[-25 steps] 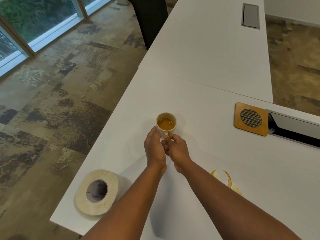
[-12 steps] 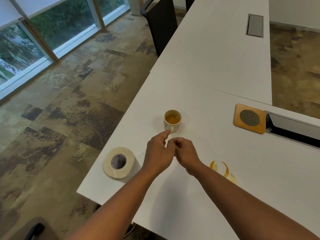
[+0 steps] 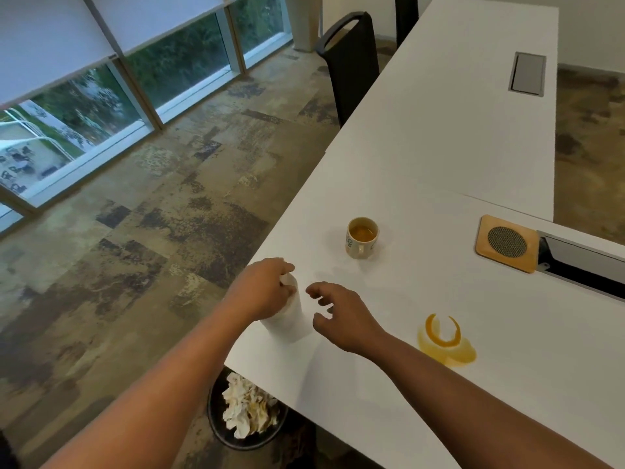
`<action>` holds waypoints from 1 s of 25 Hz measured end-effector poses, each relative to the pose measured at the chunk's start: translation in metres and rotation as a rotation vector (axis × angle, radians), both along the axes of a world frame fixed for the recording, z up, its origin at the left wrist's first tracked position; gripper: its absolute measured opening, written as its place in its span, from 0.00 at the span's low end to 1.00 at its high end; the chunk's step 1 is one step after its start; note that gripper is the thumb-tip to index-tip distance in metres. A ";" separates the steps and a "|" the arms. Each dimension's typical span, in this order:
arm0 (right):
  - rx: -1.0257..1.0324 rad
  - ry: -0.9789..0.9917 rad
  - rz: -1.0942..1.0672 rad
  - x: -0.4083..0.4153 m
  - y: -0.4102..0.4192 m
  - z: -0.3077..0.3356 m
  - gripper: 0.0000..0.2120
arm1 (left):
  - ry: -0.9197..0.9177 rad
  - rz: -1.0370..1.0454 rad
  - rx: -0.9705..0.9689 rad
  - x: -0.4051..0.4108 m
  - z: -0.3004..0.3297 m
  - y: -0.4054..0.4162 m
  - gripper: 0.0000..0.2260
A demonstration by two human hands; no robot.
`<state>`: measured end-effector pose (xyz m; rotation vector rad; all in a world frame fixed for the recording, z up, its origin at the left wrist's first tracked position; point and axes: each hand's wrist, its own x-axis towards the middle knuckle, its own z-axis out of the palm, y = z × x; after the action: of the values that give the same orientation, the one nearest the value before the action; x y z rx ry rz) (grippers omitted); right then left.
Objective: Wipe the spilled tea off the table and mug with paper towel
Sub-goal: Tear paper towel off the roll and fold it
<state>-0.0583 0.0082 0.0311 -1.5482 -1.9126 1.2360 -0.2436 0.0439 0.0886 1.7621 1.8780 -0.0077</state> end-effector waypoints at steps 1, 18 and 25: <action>-0.010 -0.034 0.035 -0.002 -0.003 0.001 0.26 | 0.008 -0.007 -0.035 -0.003 -0.003 -0.001 0.22; 0.089 -0.179 0.073 -0.043 -0.033 -0.016 0.18 | 0.007 0.029 -0.032 -0.019 -0.018 0.004 0.20; 0.055 -0.085 -0.015 -0.025 -0.028 -0.011 0.07 | 0.040 -0.013 -0.041 -0.033 -0.025 0.007 0.24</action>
<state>-0.0837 -0.0203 0.0200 -1.6082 -1.9668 1.1182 -0.2765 0.0509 0.0632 1.7585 1.8817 -0.0861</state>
